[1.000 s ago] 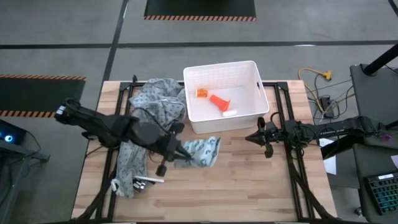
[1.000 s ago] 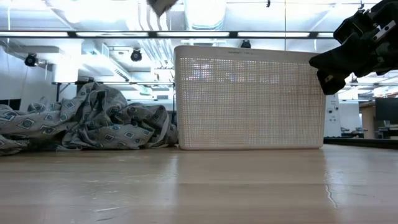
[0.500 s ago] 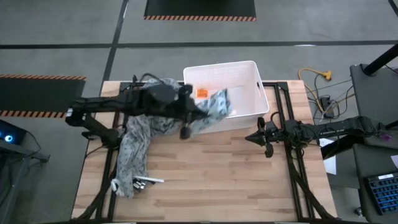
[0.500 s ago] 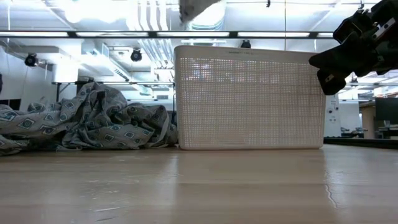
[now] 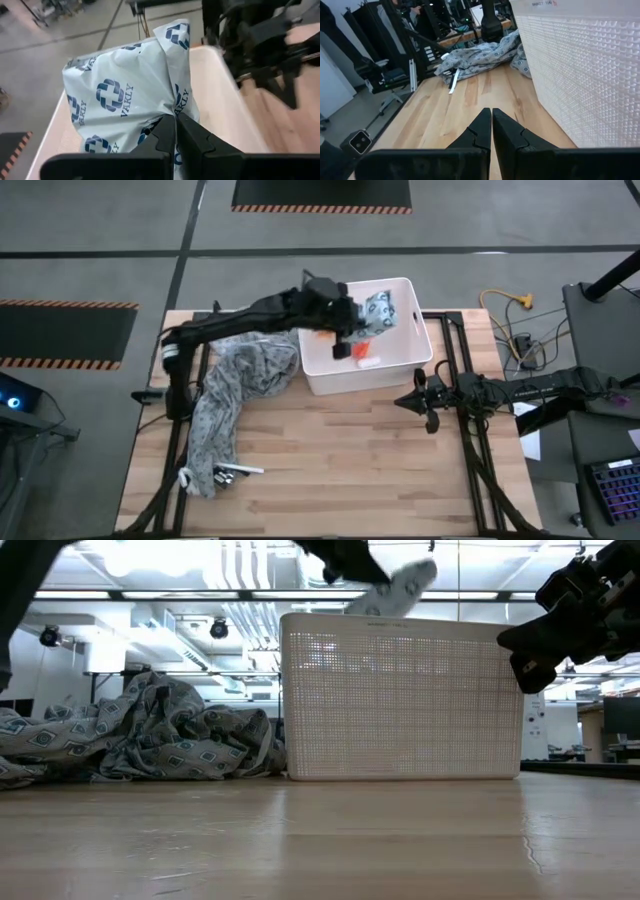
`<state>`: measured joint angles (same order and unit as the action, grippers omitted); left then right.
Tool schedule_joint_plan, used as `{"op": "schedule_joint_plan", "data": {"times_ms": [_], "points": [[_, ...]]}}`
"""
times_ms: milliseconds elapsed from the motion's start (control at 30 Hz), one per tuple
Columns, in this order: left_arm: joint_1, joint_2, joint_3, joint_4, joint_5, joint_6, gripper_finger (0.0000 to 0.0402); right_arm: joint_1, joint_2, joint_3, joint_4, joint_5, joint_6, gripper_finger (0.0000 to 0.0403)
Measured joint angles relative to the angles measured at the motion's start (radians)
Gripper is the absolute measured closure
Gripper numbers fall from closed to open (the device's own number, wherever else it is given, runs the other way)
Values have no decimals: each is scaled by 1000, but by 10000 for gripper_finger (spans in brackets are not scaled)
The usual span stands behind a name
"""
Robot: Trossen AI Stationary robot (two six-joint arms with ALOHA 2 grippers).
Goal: Pick & place medical supplies in basket/bin
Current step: Put the mailer bag into the white bin
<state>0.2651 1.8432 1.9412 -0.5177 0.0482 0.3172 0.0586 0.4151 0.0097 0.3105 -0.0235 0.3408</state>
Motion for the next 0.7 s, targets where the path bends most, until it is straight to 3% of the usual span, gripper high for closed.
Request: {"op": "schedule_joint_plan", "data": {"times_ms": [267,700], "points": [[94,161,84,-53,71,50,401,-1,1,0,-7,0,0,394],[116,289,66,-17,85,74,401,0,1,0,-23,1,0,394]]}}
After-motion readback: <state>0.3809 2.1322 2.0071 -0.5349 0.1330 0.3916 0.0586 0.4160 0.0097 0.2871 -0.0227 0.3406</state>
